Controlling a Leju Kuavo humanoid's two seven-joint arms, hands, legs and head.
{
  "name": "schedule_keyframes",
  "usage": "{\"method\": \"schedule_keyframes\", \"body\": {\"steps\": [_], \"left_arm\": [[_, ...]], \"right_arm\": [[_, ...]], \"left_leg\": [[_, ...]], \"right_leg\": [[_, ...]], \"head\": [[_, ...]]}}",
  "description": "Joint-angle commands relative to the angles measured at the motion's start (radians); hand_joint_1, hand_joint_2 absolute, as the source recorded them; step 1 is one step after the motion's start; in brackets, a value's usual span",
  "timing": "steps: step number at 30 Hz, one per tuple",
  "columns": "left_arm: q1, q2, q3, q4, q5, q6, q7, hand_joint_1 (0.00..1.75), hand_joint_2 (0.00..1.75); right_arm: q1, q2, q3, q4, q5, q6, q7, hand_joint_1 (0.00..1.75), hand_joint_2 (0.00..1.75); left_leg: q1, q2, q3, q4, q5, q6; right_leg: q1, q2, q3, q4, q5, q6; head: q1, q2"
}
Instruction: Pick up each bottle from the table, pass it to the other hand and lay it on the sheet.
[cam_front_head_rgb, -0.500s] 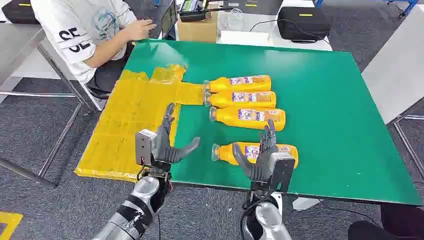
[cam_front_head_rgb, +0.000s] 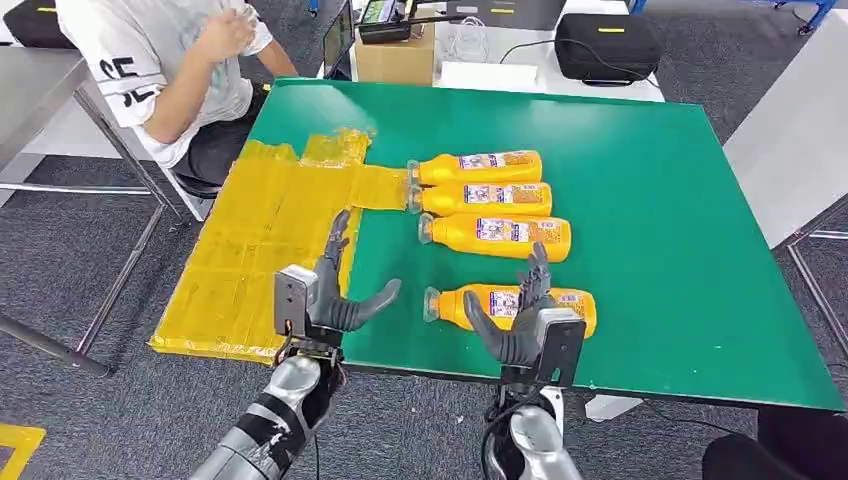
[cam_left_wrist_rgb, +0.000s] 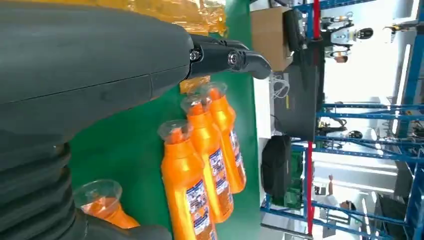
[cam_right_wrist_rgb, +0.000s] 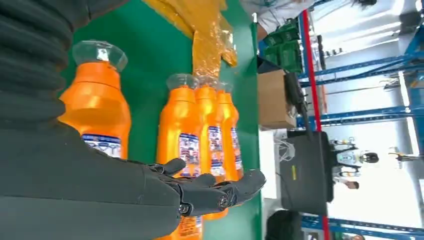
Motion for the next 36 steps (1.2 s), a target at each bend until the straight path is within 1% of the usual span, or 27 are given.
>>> {"method": "schedule_keyframes", "body": {"steps": [1, 3, 4, 5, 7, 8, 9, 12, 13, 17, 18, 23, 24, 25, 28, 29, 30, 31, 32, 34, 35, 36], "left_arm": [[-0.044, 0.024, -0.013, 0.0, -0.02, 0.008, 0.016, 0.0, 1.75], [-0.044, 0.028, -0.015, -0.013, -0.031, 0.006, 0.024, 0.0, 1.75], [-0.042, 0.03, -0.014, -0.025, -0.035, 0.006, 0.027, 0.0, 1.75], [-0.039, 0.028, -0.009, -0.032, -0.035, 0.011, 0.03, 0.0, 1.75], [-0.039, 0.027, -0.009, -0.037, -0.036, 0.009, 0.03, 0.0, 1.75], [-0.034, 0.029, -0.01, -0.045, -0.041, 0.01, 0.032, 0.0, 1.75], [-0.029, 0.027, -0.009, -0.052, -0.045, 0.012, 0.032, 0.0, 1.75], [0.008, 0.024, -0.009, -0.071, -0.038, 0.015, 0.038, 0.0, 1.75], [0.022, 0.024, -0.006, -0.067, -0.035, 0.02, 0.042, 0.0, 1.75], [0.088, 0.031, -0.004, -0.077, -0.053, 0.081, -0.004, 0.0, 1.75], [0.101, 0.033, -0.007, -0.087, -0.059, 0.088, -0.008, 0.0, 1.75], [0.106, 0.035, -0.007, -0.101, -0.061, 0.09, -0.005, 0.0, 1.75], [0.104, 0.034, -0.007, -0.102, -0.062, 0.091, -0.002, 0.0, 1.75], [0.104, 0.034, -0.007, -0.102, -0.062, 0.091, -0.002, 0.0, 1.75], [0.104, 0.034, -0.007, -0.102, -0.062, 0.091, -0.002, 0.0, 1.75], [0.107, 0.034, -0.006, -0.106, -0.063, 0.088, 0.0, 0.0, 1.75], [0.118, 0.036, -0.009, -0.123, -0.075, 0.095, 0.0, 0.0, 1.75], [0.131, 0.038, -0.008, -0.148, -0.093, 0.104, 0.002, 0.0, 1.75], [0.13, 0.042, -0.009, -0.161, -0.101, 0.104, 0.002, 0.0, 1.75], [0.109, 0.049, -0.003, -0.179, -0.113, 0.106, 0.013, 0.0, 1.75], [0.091, 0.052, 0.004, -0.18, -0.109, 0.096, 0.023, 0.0, 1.75], [0.072, 0.057, 0.005, -0.174, -0.114, 0.087, 0.034, 0.0, 1.75]], "right_arm": [[-0.064, -0.012, 0.01, 0.019, 0.022, -0.005, -0.003, 0.0, 0.0], [-0.059, -0.017, 0.011, -0.002, 0.015, 0.005, 0.003, 0.0, 0.0], [-0.053, -0.02, 0.013, -0.013, 0.023, 0.002, 0.008, 0.0, 0.0], [-0.049, -0.022, 0.014, -0.017, 0.03, -0.003, 0.014, 0.0, 0.0], [-0.042, -0.024, 0.015, -0.02, 0.032, -0.004, 0.015, 0.0, 0.0], [-0.034, -0.024, 0.014, -0.028, 0.035, -0.008, 0.017, 0.0, 0.0], [-0.026, -0.025, 0.014, -0.033, 0.042, -0.015, 0.019, 0.0, 1.75], [0.01, -0.033, 0.016, -0.053, 0.052, -0.026, 0.021, 0.0, 1.75], [0.023, -0.034, 0.02, -0.055, 0.051, -0.025, 0.02, 0.0, 1.75], [0.066, -0.035, 0.058, -0.043, 0.111, -0.051, 0.009, 0.0, 1.75], [0.08, -0.031, 0.059, -0.051, 0.117, -0.061, 0.003, 0.0, 1.75], [0.083, -0.033, 0.062, -0.06, 0.12, -0.065, 0.003, 0.0, 1.75], [0.081, -0.033, 0.061, -0.061, 0.12, -0.065, 0.004, 0.0, 1.75], [0.081, -0.033, 0.061, -0.061, 0.12, -0.065, 0.004, 0.0, 1.75], [0.081, -0.033, 0.061, -0.061, 0.12, -0.065, 0.004, 0.0, 1.75], [0.085, -0.031, 0.059, -0.061, 0.119, -0.066, 0.009, 0.0, 1.75], [0.097, -0.03, 0.058, -0.072, 0.123, -0.068, 0.014, 0.0, 1.75], [0.108, -0.033, 0.058, -0.084, 0.146, -0.078, 0.026, 0.0, 0.0], [0.111, -0.037, 0.056, -0.093, 0.154, -0.083, 0.026, 0.0, 0.0], [0.09, -0.046, 0.034, -0.092, 0.182, -0.108, 0.05, 0.0, 0.0], [0.065, -0.057, 0.027, -0.082, 0.204, -0.11, 0.064, 0.0, 1.75], [0.044, -0.061, 0.011, -0.071, 0.207, -0.107, 0.077, 0.0, 1.75]], "left_leg": [[0.001, 0.003, 0.005, 0.0, -0.002, -0.001], [0.001, 0.001, 0.002, 0.0, -0.001, -0.001], [0.001, 0.002, 0.005, 0.001, -0.003, -0.001], [0.0, 0.001, 0.002, 0.0, -0.001, -0.001], [0.001, 0.003, 0.007, 0.001, -0.004, -0.002], [0.001, 0.002, 0.003, 0.0, -0.002, -0.001], [0.001, 0.002, 0.005, 0.0, -0.003, -0.001], [0.0, 0.001, 0.003, -0.001, -0.001, -0.001], [0.001, 0.001, 0.005, -0.001, -0.002, -0.001], [0.0, 0.002, 0.006, -0.002, -0.002, -0.001], [0.001, 0.003, 0.008, -0.002, -0.003, -0.001], [0.0, 0.001, 0.003, -0.001, -0.002, -0.002], [0.001, 0.002, 0.005, 0.0, -0.003, -0.002], [0.0, 0.002, 0.003, -0.001, -0.002, -0.002], [0.001, 0.002, 0.004, -0.001, -0.002, -0.002], [0.001, 0.002, 0.006, -0.001, -0.003, -0.002], [0.001, 0.002, 0.005, -0.001, -0.003, -0.002], [0.0, 0.001, 0.002, -0.001, -0.002, -0.002], [0.001, 0.002, 0.006, -0.001, -0.004, -0.002], [0.001, 0.001, 0.004, 0.0, -0.003, -0.002], [0.001, 0.002, 0.006, 0.0, -0.005, -0.002], [0.001, 0.001, 0.003, 0.0, -0.003, -0.002]], "right_leg": [[0.001, 0.001, 0.004, 0.0, -0.002, -0.002], [0.001, 0.001, 0.002, 0.0, -0.001, -0.001], [0.001, 0.001, 0.004, 0.0, -0.002, -0.002], [0.001, 0.0, 0.002, 0.0, -0.001, -0.001], [0.001, 0.001, 0.006, 0.0, -0.003, -0.003], [0.001, 0.001, 0.003, 0.0, -0.001, -0.002], [0.001, 0.001, 0.005, 0.0, -0.002, -0.002], [0.001, 0.0, 0.003, -0.001, -0.001, -0.001], [0.001, 0.0, 0.005, -0.001, -0.002, -0.002], [0.001, 0.001, 0.005, -0.002, -0.001, -0.001], [0.001, 0.002, 0.007, -0.002, -0.002, -0.002], [0.001, 0.001, 0.002, -0.001, -0.002, -0.001], [0.001, 0.001, 0.004, -0.001, -0.002, -0.001], [0.0, 0.001, 0.002, -0.001, -0.002, 0.0], [0.001, 0.001, 0.003, -0.001, -0.002, -0.001], [0.001, 0.001, 0.005, -0.001, -0.003, -0.001], [0.001, 0.001, 0.004, -0.001, -0.002, -0.001], [0.0, 0.001, 0.002, -0.001, -0.002, 0.0], [0.001, 0.001, 0.006, -0.001, -0.003, -0.001], [0.001, 0.0, 0.003, -0.001, -0.003, -0.001], [0.001, 0.001, 0.006, 0.0, -0.004, -0.001], [0.001, 0.0, 0.003, -0.001, -0.002, 0.0]], "head": [[0.0, 0.0], [0.0, 0.0], [0.0, 0.0], [0.0, 0.0], [0.0, 0.0], [0.0, 0.0], [0.0, 0.0], [0.0, 0.0], [0.0, 0.0], [0.0, 0.0], [0.0, 0.0], [0.0, 0.0], [0.0, 0.0], [0.0, 0.0], [0.0, 0.0], [0.0, 0.0], [0.0, 0.0], [0.0, 0.0], [0.0, 0.0], [0.0, 0.0], [0.0, 0.0], [0.0, 0.0]]}}
